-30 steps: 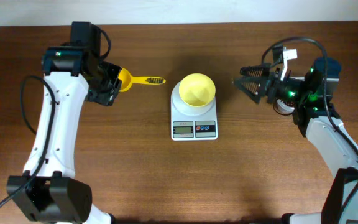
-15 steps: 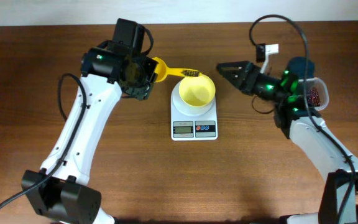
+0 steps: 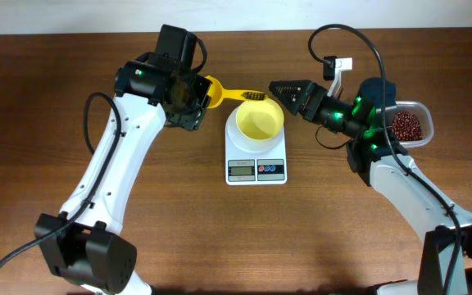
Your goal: Scoop item into bowl and weigh 50g on scale
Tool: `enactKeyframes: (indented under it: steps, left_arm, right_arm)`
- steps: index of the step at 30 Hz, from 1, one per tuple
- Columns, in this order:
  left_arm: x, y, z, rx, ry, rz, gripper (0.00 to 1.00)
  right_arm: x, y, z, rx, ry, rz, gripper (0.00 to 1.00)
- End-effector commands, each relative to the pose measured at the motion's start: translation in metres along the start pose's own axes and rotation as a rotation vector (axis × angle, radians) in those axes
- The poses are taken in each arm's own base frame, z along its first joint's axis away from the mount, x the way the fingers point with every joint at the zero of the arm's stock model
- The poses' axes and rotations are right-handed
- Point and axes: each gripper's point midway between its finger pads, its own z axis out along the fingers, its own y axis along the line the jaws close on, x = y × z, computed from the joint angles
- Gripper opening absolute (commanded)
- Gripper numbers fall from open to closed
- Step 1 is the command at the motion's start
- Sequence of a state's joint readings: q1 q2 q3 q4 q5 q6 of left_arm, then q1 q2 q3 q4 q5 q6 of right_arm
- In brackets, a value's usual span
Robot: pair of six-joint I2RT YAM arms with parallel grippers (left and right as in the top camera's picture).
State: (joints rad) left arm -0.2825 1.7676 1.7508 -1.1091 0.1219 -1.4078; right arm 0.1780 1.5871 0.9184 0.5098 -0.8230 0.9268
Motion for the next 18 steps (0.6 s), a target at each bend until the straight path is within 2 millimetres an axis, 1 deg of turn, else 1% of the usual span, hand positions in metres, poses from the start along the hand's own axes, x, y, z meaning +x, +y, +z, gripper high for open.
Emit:
enactKeyframes:
  steps: [1,3,4,8,10,12,14,18]
  left_arm:
    - [-0.001,-0.003,0.004,-0.002,-0.011,-0.009,0.00]
    - [0.001,-0.006,0.005,0.010,0.003,-0.010,0.00]
    - [0.006,-0.008,0.004,0.021,0.028,-0.009,0.00]
    - [0.012,-0.010,0.005,0.026,0.052,-0.011,0.00]
    - [0.021,-0.012,0.005,0.031,0.061,-0.009,0.00]
    - [0.034,-0.017,0.007,0.044,0.070,0.023,0.00]
    - [0.045,-0.017,0.007,0.042,0.081,0.044,0.00]
    - [0.054,-0.017,0.008,0.039,0.080,0.049,0.00]
  right_arm:
    - [-0.005,0.004,0.003,-0.004,-0.015,-0.020,0.99]
    - [-0.004,0.004,0.003,-0.005,-0.012,-0.020,0.99]
    - [-0.003,0.006,0.005,-0.008,-0.008,-0.020,0.99]
    - [0.002,0.010,0.008,-0.017,0.003,-0.025,0.99]
    - [0.008,0.013,0.011,-0.029,0.021,-0.026,0.99]
    - [0.013,0.017,0.013,-0.044,0.044,-0.027,0.99]
    - [0.015,0.019,0.013,-0.053,0.055,-0.035,1.00]
    - [0.016,0.019,0.013,-0.056,0.058,-0.051,0.95]
